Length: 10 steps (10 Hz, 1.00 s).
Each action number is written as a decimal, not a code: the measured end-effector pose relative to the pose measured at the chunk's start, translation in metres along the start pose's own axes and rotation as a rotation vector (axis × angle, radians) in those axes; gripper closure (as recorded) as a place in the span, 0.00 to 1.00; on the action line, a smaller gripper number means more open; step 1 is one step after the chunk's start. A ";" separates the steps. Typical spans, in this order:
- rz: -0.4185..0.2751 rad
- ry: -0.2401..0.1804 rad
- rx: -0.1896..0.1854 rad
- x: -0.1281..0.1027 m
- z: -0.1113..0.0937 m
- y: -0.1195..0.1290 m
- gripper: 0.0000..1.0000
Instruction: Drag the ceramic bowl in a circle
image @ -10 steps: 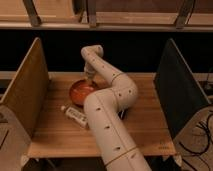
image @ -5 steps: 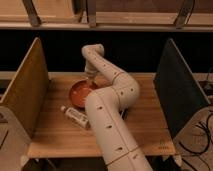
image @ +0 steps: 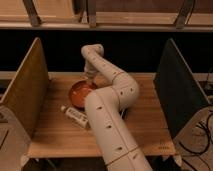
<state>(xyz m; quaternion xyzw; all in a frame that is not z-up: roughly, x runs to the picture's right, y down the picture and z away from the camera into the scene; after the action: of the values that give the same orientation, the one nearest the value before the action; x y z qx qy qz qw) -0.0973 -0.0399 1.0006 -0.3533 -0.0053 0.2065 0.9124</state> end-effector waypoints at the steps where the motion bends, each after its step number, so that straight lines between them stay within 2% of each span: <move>1: 0.000 0.000 0.000 0.000 0.000 0.000 0.96; 2: 0.000 0.000 0.000 0.000 0.000 0.000 0.99; 4: 0.001 0.000 0.000 0.001 0.000 0.000 0.95; 6: 0.001 0.000 0.000 0.001 0.000 0.000 0.73; 8: 0.001 0.000 0.000 0.001 0.000 0.000 0.57; 10: 0.001 0.000 0.000 0.001 0.000 0.000 0.35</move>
<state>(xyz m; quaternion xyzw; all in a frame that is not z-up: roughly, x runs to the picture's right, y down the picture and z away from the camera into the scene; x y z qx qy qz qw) -0.0965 -0.0400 1.0008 -0.3532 -0.0052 0.2070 0.9123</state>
